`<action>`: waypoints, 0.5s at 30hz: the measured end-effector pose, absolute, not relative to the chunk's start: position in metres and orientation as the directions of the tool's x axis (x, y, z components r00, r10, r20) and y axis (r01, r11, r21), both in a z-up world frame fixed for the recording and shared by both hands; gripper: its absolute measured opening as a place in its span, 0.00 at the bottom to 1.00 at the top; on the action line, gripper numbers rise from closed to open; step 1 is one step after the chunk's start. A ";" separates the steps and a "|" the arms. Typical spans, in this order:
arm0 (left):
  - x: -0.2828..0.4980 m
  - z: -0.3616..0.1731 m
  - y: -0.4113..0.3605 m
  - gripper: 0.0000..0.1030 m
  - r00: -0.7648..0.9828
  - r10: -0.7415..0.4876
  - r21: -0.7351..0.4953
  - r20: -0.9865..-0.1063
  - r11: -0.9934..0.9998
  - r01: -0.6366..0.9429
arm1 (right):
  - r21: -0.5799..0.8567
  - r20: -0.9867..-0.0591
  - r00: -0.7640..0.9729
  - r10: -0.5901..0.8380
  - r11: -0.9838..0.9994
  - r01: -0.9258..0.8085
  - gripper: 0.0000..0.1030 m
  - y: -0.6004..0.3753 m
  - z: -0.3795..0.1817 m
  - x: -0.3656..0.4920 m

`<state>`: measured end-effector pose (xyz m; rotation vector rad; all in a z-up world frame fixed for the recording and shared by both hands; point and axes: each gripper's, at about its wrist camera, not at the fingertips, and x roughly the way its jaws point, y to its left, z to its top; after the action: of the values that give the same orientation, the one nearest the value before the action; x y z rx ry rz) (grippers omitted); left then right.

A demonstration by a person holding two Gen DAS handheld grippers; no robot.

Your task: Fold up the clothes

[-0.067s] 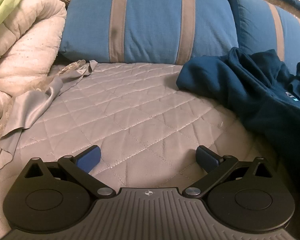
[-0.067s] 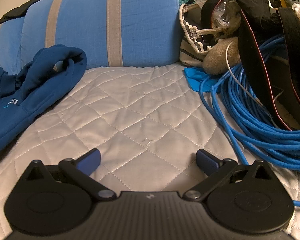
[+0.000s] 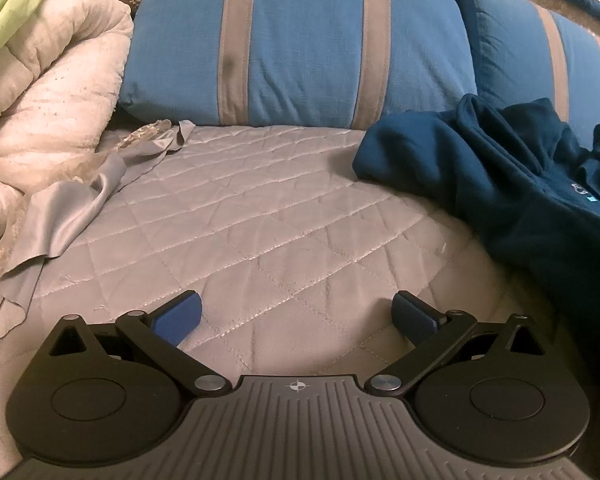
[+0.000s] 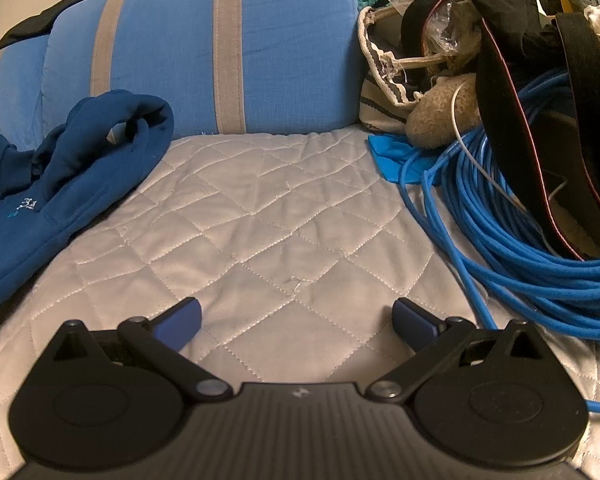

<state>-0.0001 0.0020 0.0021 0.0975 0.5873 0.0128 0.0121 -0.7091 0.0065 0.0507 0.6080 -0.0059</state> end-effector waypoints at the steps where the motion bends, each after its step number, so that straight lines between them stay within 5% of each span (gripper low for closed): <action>1: 0.000 0.003 0.003 1.00 0.832 0.039 0.095 -0.553 0.995 0.016 | 0.050 -0.575 0.818 0.010 0.998 0.023 0.99 -0.709 0.006 0.012; 15: -0.007 0.018 0.015 1.00 0.821 0.021 0.065 -0.570 0.998 0.020 | 0.057 -0.634 0.773 -0.023 0.995 0.076 0.99 -0.697 0.015 -0.017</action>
<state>-0.0066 0.0151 0.0185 0.0691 0.6072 0.0003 -0.0175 -0.6970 0.0154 0.0808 0.6856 -0.0539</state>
